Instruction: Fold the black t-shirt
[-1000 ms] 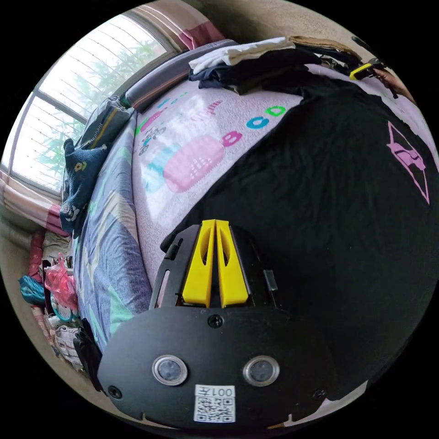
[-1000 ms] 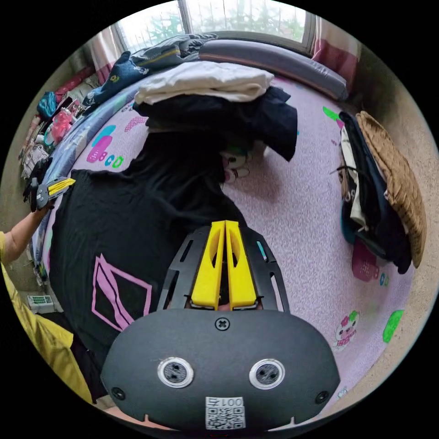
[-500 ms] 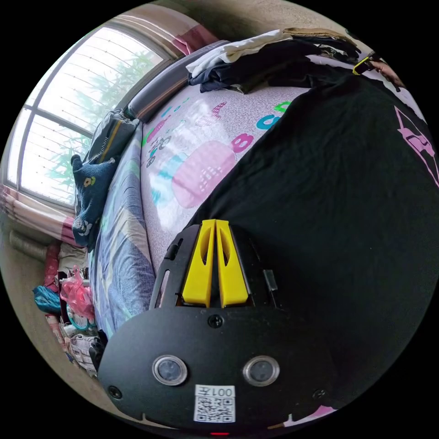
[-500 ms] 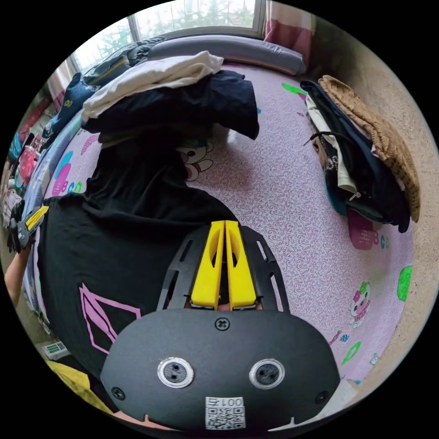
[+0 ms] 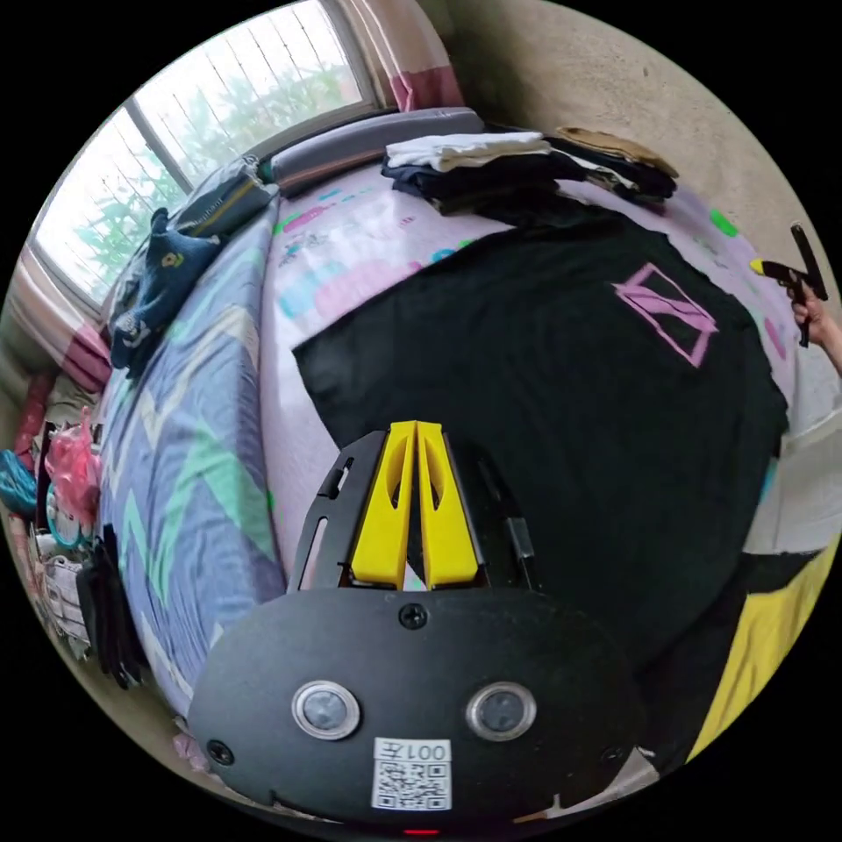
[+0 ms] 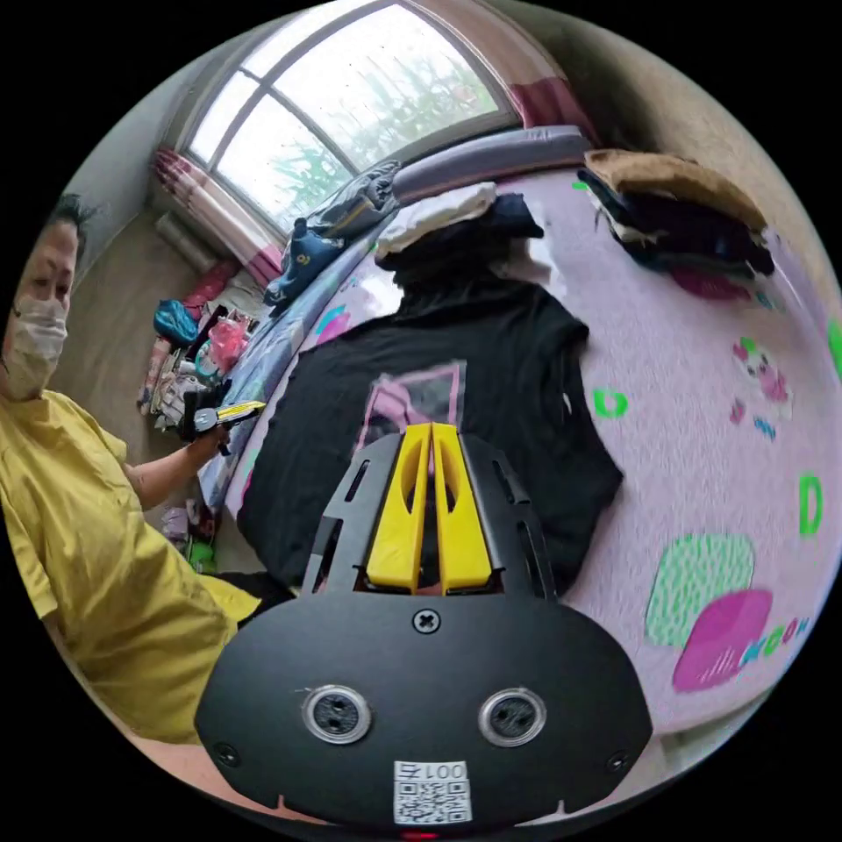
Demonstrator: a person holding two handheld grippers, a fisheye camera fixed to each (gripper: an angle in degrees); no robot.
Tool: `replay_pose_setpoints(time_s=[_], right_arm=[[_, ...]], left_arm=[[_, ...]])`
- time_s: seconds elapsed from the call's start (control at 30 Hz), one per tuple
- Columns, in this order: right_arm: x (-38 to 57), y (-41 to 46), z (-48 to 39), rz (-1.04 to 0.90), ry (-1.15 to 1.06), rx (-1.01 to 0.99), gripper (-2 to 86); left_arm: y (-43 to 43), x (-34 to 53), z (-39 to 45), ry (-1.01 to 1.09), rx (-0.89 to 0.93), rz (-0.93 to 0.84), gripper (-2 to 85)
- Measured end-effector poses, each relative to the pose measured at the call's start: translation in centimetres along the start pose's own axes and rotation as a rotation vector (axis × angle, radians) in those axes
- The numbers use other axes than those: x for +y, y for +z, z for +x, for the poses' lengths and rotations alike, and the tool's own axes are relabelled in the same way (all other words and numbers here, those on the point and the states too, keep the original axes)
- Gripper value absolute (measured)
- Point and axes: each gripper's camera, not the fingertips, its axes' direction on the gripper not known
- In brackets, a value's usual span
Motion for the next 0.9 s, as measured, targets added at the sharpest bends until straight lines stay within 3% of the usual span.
replay_pose_setpoints(time_s=[0.27, 0.47, 0.6, 0.73, 0.9], right_arm=[[17.7, -0.9, 2.9, -0.173, 0.140, -0.094, 3.0], [22.9, 0.5, 1.8, -0.200, 0.066, -0.108, 7.3], [25.0, 2.4, 1.2, -0.191, 0.092, -0.083, 8.2], [26.5, 2.9, 2.7, -0.059, 0.284, -0.093, 6.4], [29.3, 3.1, 6.1, 0.097, 0.601, -0.272, 2.2]], left_arm=[[-1.9, 8.6, 8.9, -0.138, 0.086, -0.137, -1.6], [-1.8, 10.3, 13.0, -0.189, 0.116, -0.177, -1.6], [-0.6, 10.5, 15.7, -0.068, 0.000, -0.170, -1.6], [1.9, 9.4, 17.0, 0.061, -0.068, -0.143, -1.6], [5.4, 8.2, 16.8, 0.136, -0.031, -0.128, -1.6]])
